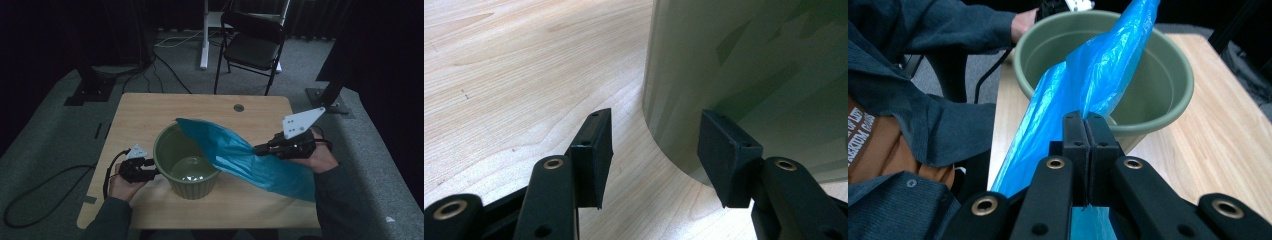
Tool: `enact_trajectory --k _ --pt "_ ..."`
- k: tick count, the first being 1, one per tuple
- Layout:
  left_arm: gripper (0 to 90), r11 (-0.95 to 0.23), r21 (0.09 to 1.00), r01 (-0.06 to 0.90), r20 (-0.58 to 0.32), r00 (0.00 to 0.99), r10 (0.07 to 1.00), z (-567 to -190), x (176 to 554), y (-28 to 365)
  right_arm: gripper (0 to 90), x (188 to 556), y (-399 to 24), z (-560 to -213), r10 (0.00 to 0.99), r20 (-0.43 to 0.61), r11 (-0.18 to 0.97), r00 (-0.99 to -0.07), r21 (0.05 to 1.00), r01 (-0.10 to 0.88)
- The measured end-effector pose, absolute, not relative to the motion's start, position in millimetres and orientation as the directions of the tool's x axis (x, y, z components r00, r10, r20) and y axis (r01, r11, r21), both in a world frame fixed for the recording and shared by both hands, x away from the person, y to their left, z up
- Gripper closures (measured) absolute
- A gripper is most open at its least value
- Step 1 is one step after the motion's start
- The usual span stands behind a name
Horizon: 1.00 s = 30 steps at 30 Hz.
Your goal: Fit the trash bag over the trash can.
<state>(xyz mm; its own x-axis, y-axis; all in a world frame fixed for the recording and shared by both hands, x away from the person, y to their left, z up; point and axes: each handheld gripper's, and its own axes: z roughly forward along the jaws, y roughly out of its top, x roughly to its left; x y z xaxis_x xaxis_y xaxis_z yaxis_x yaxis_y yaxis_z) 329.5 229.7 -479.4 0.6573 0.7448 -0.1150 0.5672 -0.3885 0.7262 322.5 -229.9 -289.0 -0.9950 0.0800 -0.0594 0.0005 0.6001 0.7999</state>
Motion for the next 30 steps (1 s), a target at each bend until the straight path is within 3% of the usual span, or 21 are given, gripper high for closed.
enact_trajectory --k 11,30 --pt "48.0 -0.387 0.729 0.564 -0.114 0.658 0.744 -479.2 329.7 229.8 85.9 344.9 -197.6 -315.3 0.089 0.005 0.685 -0.996 0.725 0.065" --pt "48.1 -0.388 0.730 0.563 -0.110 0.657 0.746 -478.8 329.8 229.4 86.4 362.9 -169.0 -326.3 0.135 0.011 0.671 -0.991 0.735 0.099"
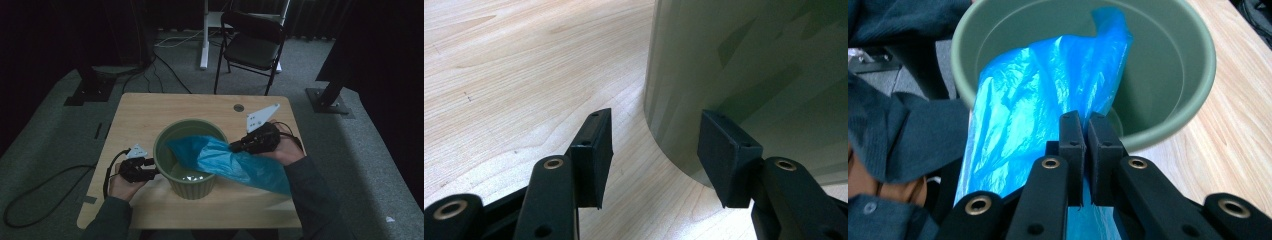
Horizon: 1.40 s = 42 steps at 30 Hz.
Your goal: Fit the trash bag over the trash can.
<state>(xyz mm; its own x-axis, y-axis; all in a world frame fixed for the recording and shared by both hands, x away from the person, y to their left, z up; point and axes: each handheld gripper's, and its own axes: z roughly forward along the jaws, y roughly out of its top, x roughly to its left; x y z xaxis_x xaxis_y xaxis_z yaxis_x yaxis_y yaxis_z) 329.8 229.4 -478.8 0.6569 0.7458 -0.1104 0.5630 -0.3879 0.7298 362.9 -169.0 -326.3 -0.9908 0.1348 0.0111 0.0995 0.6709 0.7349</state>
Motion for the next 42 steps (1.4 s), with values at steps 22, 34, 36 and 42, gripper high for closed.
enact_trajectory --k 22,34,36,42 --pt "48.1 -0.385 0.732 0.562 -0.111 0.656 0.747 -478.3 329.8 229.7 56.5 361.7 -180.9 -327.3 0.257 -0.029 0.600 -0.966 0.789 0.136" --pt "48.0 -0.382 0.733 0.563 -0.116 0.657 0.745 -478.1 329.4 230.3 49.6 357.0 -213.7 -348.5 0.291 0.004 0.595 -0.957 0.782 0.184" --pt "47.9 -0.382 0.733 0.563 -0.116 0.656 0.745 -477.9 329.0 230.8 48.2 355.5 -217.2 -352.4 0.293 0.007 0.598 -0.956 0.779 0.189" --pt "47.9 -0.378 0.733 0.565 -0.117 0.653 0.748 -477.4 327.8 234.0 46.4 351.9 -231.7 -369.3 0.321 0.034 0.599 -0.947 0.767 0.231"
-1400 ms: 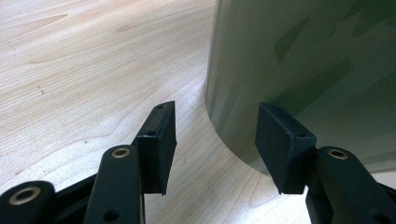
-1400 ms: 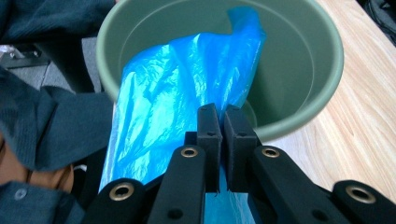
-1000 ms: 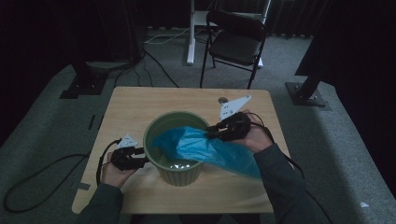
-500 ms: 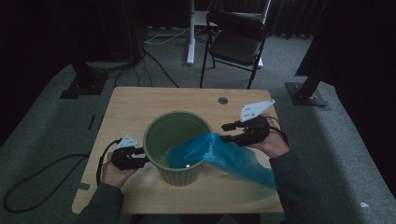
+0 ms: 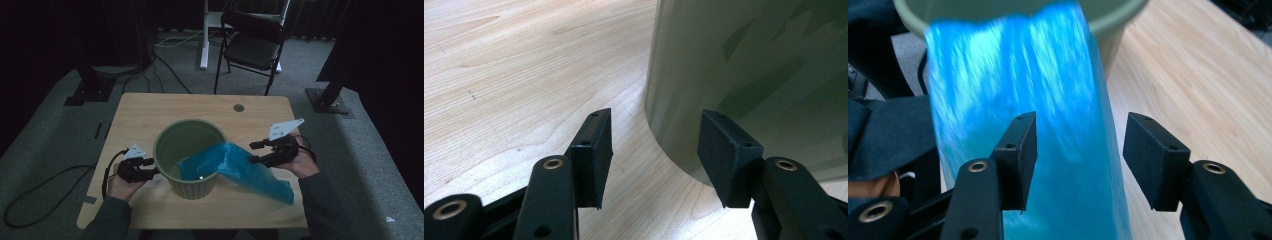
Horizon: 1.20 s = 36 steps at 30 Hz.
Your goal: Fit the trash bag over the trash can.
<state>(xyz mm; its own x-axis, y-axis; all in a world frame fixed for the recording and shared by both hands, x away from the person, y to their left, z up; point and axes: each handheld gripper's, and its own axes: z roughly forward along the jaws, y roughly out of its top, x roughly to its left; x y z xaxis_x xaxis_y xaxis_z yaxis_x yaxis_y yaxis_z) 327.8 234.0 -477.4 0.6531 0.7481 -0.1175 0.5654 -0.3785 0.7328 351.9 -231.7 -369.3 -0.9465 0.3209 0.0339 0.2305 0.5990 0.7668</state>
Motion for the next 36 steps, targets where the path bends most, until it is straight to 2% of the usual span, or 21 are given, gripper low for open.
enact_trajectory --k 9,11,14,16,20,36 --pt "47.8 -0.403 0.728 0.555 -0.115 0.678 0.726 -476.8 321.2 232.4 45.9 352.2 -241.4 -392.3 0.328 0.076 0.605 -0.942 0.749 0.271" --pt "47.8 -0.404 0.728 0.554 -0.114 0.679 0.725 -476.9 321.2 231.8 52.1 353.2 -239.8 -394.8 0.329 0.075 0.607 -0.941 0.747 0.271" --pt "47.8 -0.404 0.733 0.547 -0.113 0.684 0.721 -476.0 320.7 231.1 70.1 353.5 -235.9 -395.7 0.298 0.075 0.608 -0.951 0.754 0.250" --pt "48.0 -0.406 0.738 0.540 -0.106 0.686 0.720 -475.7 320.1 230.7 78.8 353.4 -233.4 -394.8 0.290 0.068 0.614 -0.955 0.752 0.240" --pt "48.3 -0.405 0.740 0.537 -0.105 0.687 0.719 -475.2 319.9 231.1 86.8 352.7 -229.4 -388.6 0.284 0.050 0.618 -0.958 0.754 0.222" --pt "48.3 -0.422 0.746 0.515 -0.091 0.707 0.701 -475.0 330.3 214.6 88.2 362.2 -211.7 -355.1 0.294 -0.006 0.595 -0.956 0.784 0.178"
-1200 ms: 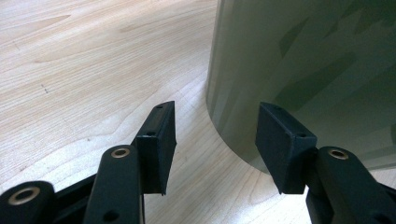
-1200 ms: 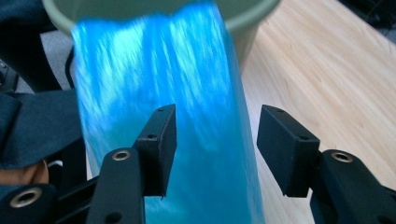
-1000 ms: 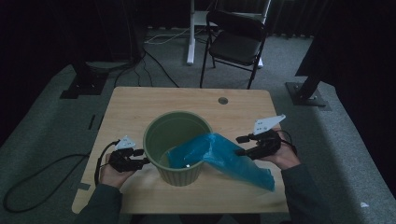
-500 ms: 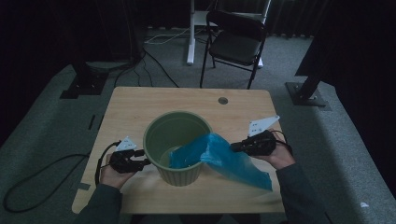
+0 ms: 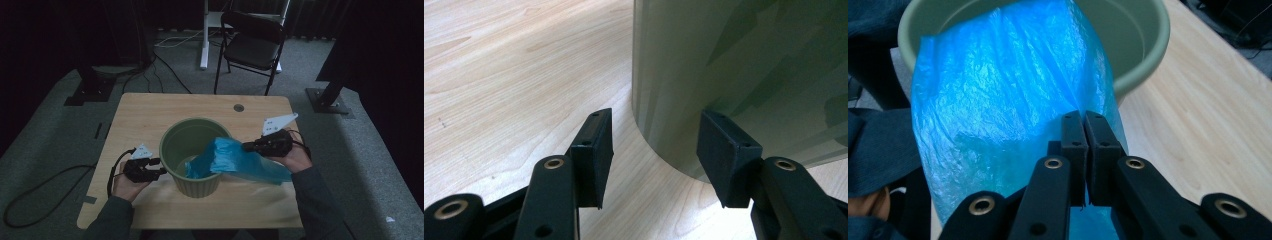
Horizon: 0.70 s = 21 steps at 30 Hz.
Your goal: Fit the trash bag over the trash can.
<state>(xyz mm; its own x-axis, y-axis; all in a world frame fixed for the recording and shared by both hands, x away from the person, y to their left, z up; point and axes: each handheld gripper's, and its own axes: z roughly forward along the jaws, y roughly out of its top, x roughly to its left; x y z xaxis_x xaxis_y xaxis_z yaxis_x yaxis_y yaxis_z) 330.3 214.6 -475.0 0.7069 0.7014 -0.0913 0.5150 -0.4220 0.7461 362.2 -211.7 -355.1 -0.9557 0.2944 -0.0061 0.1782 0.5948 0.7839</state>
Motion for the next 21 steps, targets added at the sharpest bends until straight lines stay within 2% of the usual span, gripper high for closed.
enact_trajectory --k 8,14,18,21 --pt "48.4 -0.429 0.749 0.505 -0.084 0.715 0.694 -475.8 336.5 207.1 88.3 366.0 -197.5 -348.3 0.295 -0.021 0.596 -0.955 0.785 0.167" --pt "48.3 -0.429 0.749 0.504 -0.084 0.715 0.694 -476.2 337.0 206.9 69.0 363.6 -202.5 -346.9 0.311 -0.017 0.577 -0.950 0.798 0.175" --pt "48.3 -0.431 0.748 0.504 -0.082 0.715 0.694 -476.1 337.2 206.7 61.2 358.2 -216.7 -342.8 0.336 -0.016 0.553 -0.942 0.813 0.183" --pt "48.2 -0.431 0.748 0.504 -0.082 0.715 0.694 -476.0 337.3 206.9 58.5 355.6 -229.0 -342.8 0.367 -0.015 0.535 -0.930 0.822 0.197"
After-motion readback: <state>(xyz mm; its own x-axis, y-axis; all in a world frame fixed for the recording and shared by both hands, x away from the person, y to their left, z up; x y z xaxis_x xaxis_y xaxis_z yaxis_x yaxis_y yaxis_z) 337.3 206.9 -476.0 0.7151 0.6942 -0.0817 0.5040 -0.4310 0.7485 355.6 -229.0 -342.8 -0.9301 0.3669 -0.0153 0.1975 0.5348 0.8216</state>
